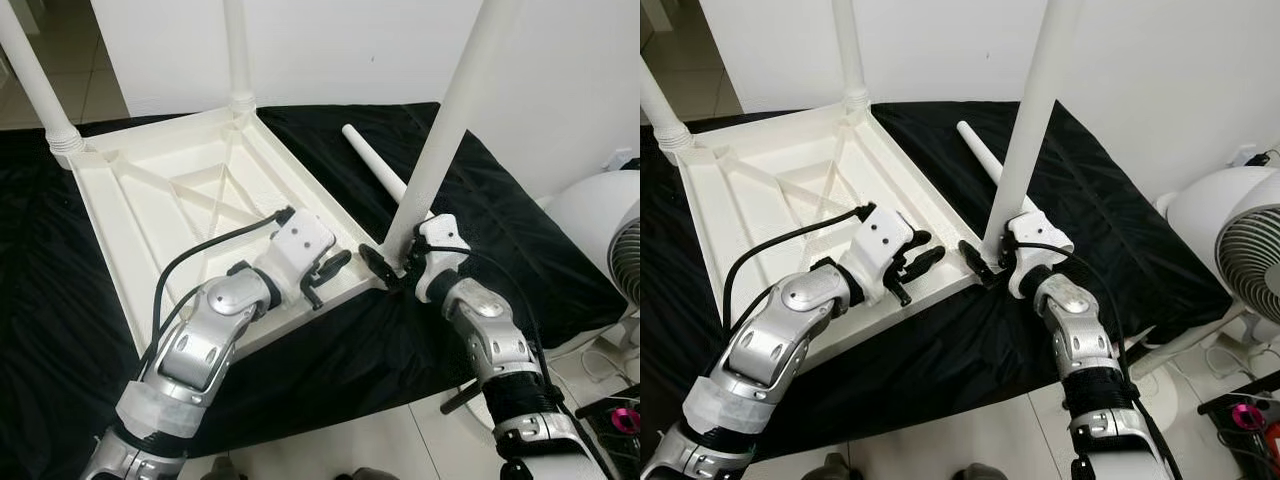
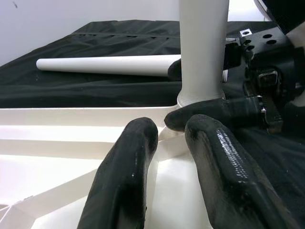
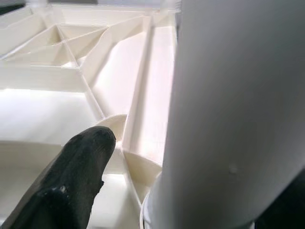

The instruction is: Building children table

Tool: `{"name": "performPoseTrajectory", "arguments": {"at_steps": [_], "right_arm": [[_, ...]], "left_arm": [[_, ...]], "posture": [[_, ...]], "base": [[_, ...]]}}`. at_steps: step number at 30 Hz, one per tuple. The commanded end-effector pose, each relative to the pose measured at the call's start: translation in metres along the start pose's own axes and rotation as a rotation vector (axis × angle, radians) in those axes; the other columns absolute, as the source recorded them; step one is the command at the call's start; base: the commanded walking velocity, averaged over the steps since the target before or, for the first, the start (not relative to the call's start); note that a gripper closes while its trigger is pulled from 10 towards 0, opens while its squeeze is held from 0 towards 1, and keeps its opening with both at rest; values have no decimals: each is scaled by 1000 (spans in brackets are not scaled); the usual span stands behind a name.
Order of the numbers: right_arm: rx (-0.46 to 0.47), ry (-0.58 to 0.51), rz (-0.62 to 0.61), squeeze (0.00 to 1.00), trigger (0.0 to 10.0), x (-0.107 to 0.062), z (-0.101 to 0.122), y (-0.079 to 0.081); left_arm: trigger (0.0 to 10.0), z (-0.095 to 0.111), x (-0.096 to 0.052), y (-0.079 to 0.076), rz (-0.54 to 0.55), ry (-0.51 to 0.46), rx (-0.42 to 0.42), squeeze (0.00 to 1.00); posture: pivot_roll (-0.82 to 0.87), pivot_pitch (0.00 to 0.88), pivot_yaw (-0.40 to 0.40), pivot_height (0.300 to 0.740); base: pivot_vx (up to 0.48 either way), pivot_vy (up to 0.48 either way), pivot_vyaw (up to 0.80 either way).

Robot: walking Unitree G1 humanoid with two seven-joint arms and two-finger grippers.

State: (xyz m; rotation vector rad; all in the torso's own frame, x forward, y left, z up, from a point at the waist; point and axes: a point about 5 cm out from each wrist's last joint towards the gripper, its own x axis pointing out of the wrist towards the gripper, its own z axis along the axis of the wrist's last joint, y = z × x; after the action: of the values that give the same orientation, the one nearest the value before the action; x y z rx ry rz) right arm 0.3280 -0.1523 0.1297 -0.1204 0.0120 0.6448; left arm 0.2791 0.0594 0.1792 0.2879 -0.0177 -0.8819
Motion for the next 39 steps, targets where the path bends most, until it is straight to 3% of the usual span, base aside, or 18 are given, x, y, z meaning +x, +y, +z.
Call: {"name": "performPoseTrajectory", "arguments": {"at_steps": [1,8,9,10,11,12,22,23,39], "right_arm": [[-11,21,48,0,10000,3,-2,1],[-34,64,71,0,9843,11,-3,-6],[-37,79,65,0,4078,10,-6,-7],[-37,79,65,0,4078,10,-6,-7],[-33,93,70,0,471,8,-11,-8],[-27,103,78,0,0,6,-15,-8],[55,128,66,0,0,-4,-35,-1],[58,127,61,0,10000,-5,-36,1],[114,84,-181,0,10000,1,-33,18]], "left_arm": [[10000,0,3,-1,-1,-2,2,0],[10000,0,2,1,8,-2,4,0],[10000,0,1,1,10,-2,3,0],[10000,0,1,1,10,-2,3,0],[10000,0,1,1,11,-2,3,0],[10000,-1,0,1,13,-1,1,0],[10000,-2,-1,-2,7,4,-8,0],[10000,-2,-1,-2,6,4,-9,0],[10000,-1,1,-4,-17,4,-13,0]], "posture": [[-33,0,-36,740],[-28,0,-39,740],[-17,0,-43,740],[-17,0,-43,740],[-14,0,-45,740],[-12,0,-47,740],[-24,0,-37,740],[-29,0,-34,740],[-47,0,-23,740]], "base": [[0,0,0],[0,0,0],[0,0,0],[0,0,0],[0,0,0],[0,0,0],[0,0,0],[0,0,0],[0,0,0]]}}
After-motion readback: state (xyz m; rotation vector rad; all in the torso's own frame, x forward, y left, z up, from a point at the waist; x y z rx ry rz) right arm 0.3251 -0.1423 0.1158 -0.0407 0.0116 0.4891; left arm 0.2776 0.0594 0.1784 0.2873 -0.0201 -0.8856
